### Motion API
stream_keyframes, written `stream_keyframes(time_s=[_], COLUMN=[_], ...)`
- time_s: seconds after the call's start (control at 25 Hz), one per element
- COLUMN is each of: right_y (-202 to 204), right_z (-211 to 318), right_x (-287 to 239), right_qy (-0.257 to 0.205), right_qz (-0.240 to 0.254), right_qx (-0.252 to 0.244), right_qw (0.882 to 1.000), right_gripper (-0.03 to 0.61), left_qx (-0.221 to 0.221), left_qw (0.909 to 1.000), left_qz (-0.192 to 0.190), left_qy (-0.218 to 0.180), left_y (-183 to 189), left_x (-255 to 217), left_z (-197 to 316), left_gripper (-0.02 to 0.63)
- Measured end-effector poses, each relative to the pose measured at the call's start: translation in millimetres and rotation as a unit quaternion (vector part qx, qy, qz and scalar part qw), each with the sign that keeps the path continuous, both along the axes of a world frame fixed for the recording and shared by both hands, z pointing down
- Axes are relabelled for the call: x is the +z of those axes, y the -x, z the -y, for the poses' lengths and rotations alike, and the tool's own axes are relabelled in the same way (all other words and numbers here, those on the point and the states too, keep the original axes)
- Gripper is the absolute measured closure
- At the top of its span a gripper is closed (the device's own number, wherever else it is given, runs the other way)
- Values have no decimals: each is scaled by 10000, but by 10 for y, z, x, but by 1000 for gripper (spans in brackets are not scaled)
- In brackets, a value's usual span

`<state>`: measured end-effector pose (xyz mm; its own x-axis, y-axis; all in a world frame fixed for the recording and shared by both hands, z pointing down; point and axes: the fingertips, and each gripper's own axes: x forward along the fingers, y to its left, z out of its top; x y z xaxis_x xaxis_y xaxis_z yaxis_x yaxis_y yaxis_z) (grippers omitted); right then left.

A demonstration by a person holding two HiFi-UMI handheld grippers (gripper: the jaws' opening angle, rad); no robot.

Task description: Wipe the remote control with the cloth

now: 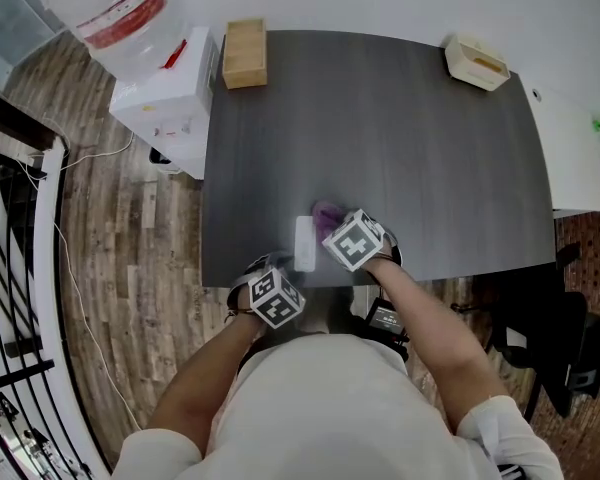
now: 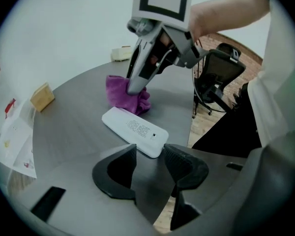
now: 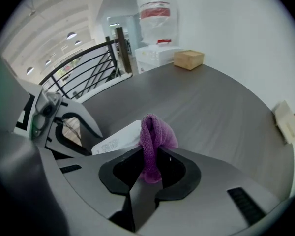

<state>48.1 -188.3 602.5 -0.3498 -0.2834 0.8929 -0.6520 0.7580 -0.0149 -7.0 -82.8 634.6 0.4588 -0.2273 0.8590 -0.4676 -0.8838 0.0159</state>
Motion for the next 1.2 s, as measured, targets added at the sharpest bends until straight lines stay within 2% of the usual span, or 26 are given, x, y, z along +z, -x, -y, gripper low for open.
stream_keyframes(time_s=[0.28, 0.64, 0.76, 0.88, 1.0, 1.08, 1.16, 1.2], right_y=[121, 125, 97, 92, 125, 220, 364, 425], right_z=[-719, -1419, -1480, -1195, -680, -314, -40, 35], right_x=[21, -33, -137, -304, -431, -453, -400, -327], right_qy=[328, 1427, 1518, 1056, 190, -522, -1097, -1240], right_qz=[-189, 152, 245, 72, -588, -1150, -1691, -1943], right_qx=[-1018, -1713, -1886, -1902, -2019, -2235, -2602, -2807], right_qw=[9941, 9747, 9699, 9760, 9775, 9665, 9443, 9317], right_gripper=[491, 491, 491, 491, 491, 491, 491, 491], left_qx=[-108, -351, -459, -645, -789, -822, -844, -849], left_qw=[9999, 9991, 9985, 9975, 9963, 9960, 9959, 9959], left_qz=[-95, -215, -284, -302, -325, -338, -333, -317], left_qy=[52, 39, 36, 25, 20, 7, -3, -5], left_y=[-28, -38, -33, 38, 102, 116, 124, 127], left_x=[13, 13, 12, 40, 50, 45, 42, 44], left_z=[-7, 4, 2, -13, -39, -49, -48, -46], left_gripper=[436, 434, 436, 436, 436, 436, 436, 436])
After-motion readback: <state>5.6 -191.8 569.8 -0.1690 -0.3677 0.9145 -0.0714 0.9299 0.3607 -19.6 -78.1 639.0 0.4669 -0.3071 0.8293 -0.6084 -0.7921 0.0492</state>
